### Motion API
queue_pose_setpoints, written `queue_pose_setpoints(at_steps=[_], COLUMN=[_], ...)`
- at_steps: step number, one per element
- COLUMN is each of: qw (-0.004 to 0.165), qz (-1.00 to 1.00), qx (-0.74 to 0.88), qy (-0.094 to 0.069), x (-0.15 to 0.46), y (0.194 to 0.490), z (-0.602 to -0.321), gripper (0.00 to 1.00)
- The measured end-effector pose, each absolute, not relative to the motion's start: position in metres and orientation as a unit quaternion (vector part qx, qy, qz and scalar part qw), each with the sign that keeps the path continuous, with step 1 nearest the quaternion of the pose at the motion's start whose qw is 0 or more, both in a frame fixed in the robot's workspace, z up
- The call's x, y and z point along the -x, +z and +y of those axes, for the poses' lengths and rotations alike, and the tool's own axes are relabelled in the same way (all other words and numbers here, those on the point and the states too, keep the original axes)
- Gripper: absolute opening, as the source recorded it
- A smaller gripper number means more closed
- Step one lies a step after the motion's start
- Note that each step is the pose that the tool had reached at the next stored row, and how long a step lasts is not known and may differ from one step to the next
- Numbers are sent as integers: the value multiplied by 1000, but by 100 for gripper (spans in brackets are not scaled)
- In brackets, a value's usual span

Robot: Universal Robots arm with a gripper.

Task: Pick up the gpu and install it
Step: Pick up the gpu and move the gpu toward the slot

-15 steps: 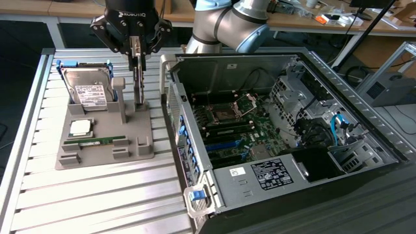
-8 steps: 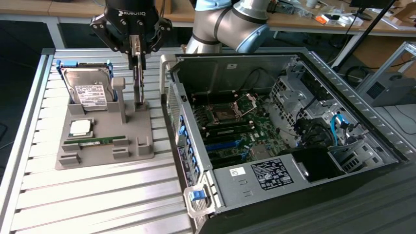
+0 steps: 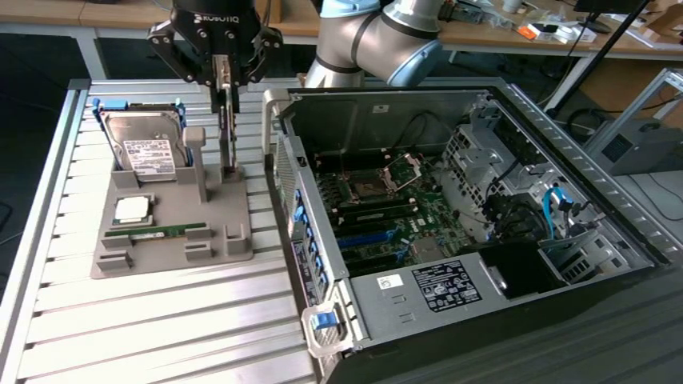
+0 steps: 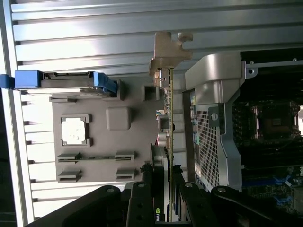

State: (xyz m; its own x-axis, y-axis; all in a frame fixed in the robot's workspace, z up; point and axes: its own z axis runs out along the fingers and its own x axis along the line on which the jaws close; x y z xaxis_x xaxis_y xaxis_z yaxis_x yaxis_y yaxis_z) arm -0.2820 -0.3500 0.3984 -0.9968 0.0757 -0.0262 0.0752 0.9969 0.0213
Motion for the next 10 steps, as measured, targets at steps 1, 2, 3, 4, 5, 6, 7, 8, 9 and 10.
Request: queue_pose_setpoints(at_steps=[1, 2, 3, 4, 5, 6, 7, 8, 9, 10], qw=[14, 13, 14, 14, 13, 14, 14, 14, 13, 13], qz=[999, 999, 999, 999, 999, 999, 999, 999, 999, 999], qx=[-38, -38, -38, -38, -38, -38, -38, -38, -38, -38], qy=[10, 10, 10, 11, 11, 11, 11, 11, 11, 11], x=[282, 282, 282, 282, 282, 282, 282, 282, 282, 282], y=[399, 399, 400, 400, 400, 401, 401, 401, 401, 402], z=[-350, -350, -350, -350, -350, -350, -350, -350, -350, -350], gripper=[27, 27, 27, 27, 27, 27, 27, 27, 27, 27])
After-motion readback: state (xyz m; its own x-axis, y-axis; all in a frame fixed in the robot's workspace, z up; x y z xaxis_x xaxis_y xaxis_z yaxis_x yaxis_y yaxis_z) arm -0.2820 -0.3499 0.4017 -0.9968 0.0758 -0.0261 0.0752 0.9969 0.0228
